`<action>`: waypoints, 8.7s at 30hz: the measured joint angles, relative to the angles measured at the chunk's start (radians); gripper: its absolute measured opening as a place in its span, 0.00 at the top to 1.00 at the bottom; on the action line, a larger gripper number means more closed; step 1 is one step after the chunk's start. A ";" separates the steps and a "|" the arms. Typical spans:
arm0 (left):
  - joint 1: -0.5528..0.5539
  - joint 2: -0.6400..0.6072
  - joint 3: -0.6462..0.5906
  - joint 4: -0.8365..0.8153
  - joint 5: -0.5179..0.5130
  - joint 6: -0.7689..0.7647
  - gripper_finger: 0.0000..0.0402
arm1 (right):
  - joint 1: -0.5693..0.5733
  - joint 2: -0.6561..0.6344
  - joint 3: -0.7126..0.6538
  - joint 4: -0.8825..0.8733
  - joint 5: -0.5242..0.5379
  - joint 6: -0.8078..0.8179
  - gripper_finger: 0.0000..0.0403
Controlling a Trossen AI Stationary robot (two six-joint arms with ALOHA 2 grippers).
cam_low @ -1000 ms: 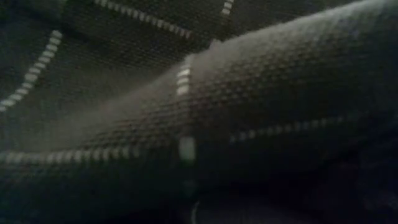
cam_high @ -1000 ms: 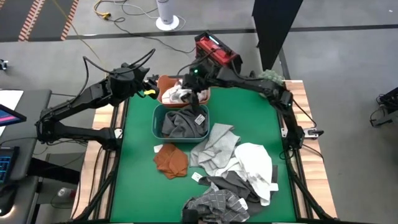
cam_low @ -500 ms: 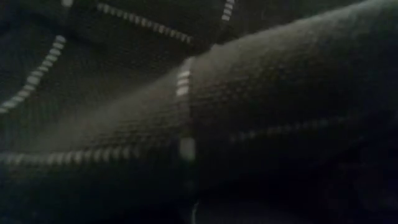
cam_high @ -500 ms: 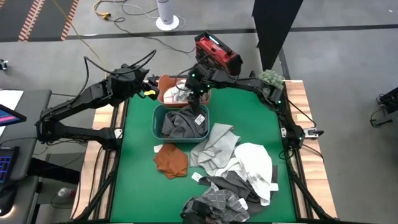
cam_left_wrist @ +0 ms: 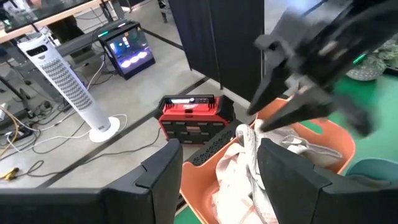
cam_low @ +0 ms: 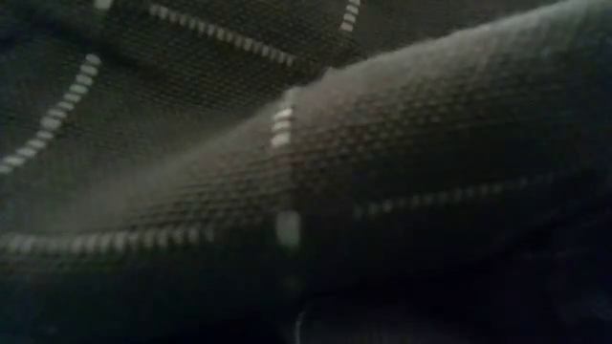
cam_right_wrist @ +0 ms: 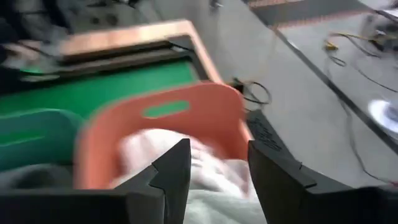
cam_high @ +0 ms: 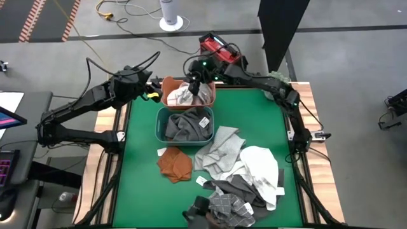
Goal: Sort towels by color in basket
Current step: Put the light gray towel into the orange bin, then put the white towel into the orange bin
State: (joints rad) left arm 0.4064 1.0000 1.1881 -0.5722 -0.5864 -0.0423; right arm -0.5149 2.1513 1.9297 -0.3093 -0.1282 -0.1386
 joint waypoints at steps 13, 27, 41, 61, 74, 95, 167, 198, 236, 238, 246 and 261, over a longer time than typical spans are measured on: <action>-0.001 -0.029 -0.001 -0.022 0.000 -0.023 0.51 | -0.007 0.133 -0.004 -0.155 -0.003 0.061 0.62; -0.001 -0.034 -0.001 -0.018 -0.004 -0.004 0.51 | 0.004 -0.135 -0.002 -0.267 0.029 0.026 0.66; -0.002 0.052 0.000 -0.020 0.031 -0.104 0.51 | 0.115 -0.355 -0.124 -1.027 -0.212 -0.093 0.66; -0.332 -0.100 0.000 -0.141 0.111 -0.264 0.51 | 0.670 -0.452 -0.461 -1.069 -0.105 0.917 0.60; -0.470 -0.121 0.000 -0.256 0.111 -0.416 0.51 | 0.914 -0.444 -0.615 -1.010 -0.051 1.187 0.41; -0.629 -0.065 0.000 -0.277 0.110 -0.523 0.51 | 0.933 -0.571 -0.711 -0.768 0.128 1.341 0.94; 0.195 0.301 0.232 0.031 0.545 0.087 0.51 | 0.033 -0.121 -0.229 -0.065 0.123 -0.062 0.94; 0.210 0.302 0.232 0.085 0.527 0.106 0.51 | -0.005 -0.077 0.138 -0.730 0.020 0.023 0.38; 0.237 0.242 0.232 0.005 0.473 0.165 0.51 | -0.063 -0.032 0.186 -0.451 -0.040 0.002 0.53; 0.239 0.244 0.232 0.008 0.473 0.167 0.51 | -0.076 0.003 0.187 -0.349 -0.024 0.024 0.54; 0.242 0.236 0.232 -0.013 0.473 0.151 0.51 | -0.076 0.194 0.183 -0.433 -0.037 0.087 0.60; 0.246 0.235 0.232 -0.004 0.473 0.176 0.51 | -0.047 0.064 0.185 -0.482 0.000 0.016 0.66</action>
State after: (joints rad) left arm 0.6528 1.2346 1.4200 -0.5766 -0.1135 0.1333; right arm -0.5623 2.2149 2.1142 -0.7917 -0.1281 -0.1223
